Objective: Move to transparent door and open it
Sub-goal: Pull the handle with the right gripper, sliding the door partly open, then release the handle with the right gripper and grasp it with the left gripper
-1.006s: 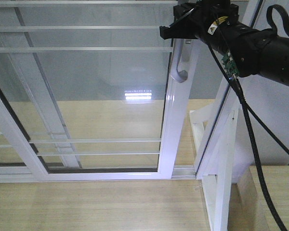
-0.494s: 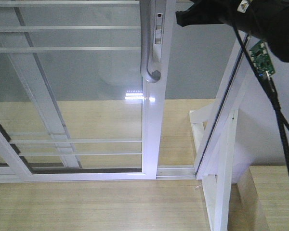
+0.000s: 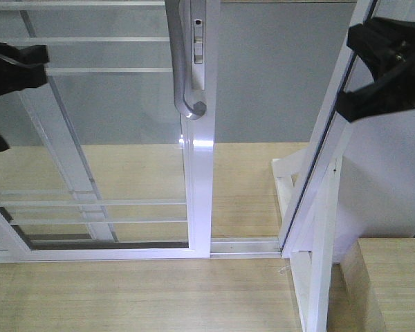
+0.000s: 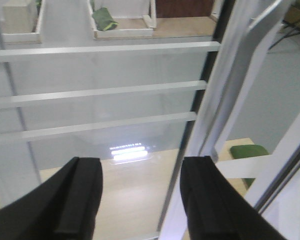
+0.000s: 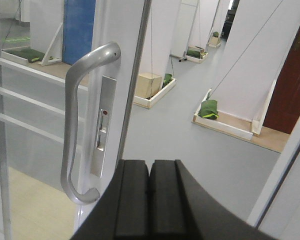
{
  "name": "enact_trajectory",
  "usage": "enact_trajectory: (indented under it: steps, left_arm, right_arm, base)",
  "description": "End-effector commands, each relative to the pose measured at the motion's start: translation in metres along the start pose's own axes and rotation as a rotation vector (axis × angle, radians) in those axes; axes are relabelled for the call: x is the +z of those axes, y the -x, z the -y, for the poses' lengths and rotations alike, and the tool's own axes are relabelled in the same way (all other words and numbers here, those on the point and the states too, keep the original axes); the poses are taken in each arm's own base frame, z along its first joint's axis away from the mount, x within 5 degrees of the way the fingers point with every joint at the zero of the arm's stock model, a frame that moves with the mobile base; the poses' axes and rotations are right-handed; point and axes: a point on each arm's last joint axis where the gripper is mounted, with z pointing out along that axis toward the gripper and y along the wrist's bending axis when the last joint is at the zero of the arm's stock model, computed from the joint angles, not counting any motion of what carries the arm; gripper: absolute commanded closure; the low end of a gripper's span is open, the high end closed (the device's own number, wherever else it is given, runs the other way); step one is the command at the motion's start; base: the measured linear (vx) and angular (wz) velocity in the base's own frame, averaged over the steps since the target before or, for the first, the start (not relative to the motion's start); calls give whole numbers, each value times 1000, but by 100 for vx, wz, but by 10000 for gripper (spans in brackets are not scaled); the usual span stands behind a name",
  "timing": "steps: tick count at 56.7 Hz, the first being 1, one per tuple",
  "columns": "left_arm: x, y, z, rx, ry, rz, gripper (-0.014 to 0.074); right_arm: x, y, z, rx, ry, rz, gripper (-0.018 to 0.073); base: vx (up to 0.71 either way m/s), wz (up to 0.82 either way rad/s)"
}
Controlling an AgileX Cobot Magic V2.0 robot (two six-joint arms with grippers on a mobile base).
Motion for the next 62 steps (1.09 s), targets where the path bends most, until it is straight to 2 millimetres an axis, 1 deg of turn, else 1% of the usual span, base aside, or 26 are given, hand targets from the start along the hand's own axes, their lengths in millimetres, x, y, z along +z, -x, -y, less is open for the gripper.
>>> enact_trajectory:
  steps: [1,7,11,19,23,28,34,48,62]
  left_arm:
    - [13,14,11,-15,3,115,118]
    - [38,8,27,-6,-2,130,118]
    - [53,8,41,10,-13,147,118]
    - [85,9,64,28,-50,138,118]
    - [97,12,69,25,-49,151,118]
    - [111,19,69,14,-6,211,118]
    - [122,26,67,8,38,275,118]
    - [149,34,76,7,12,267,118]
    - [171,44,79,-1,28,320,118]
  right_arm:
    - [-21,17,4,-44,-37,151,565]
    - [-32,17,4,-71,-40,152,565]
    - [-35,18,4,-81,-42,156,565]
    - [-35,17,4,-81,-41,153,565]
    - [-35,18,4,-83,-41,153,565]
    - [-35,17,4,-107,-41,145,565]
    - [-35,15,4,-145,-37,122,565]
    - [-35,13,3,-204,-37,103,565]
    - [-35,11,3,-220,-33,84,565]
  base:
    - [0,0]
    - [0,0]
    - [0,0]
    - [0,0]
    - [0,0]
    - [0,0]
    - [0,0]
    - [0,0]
    - [0,0]
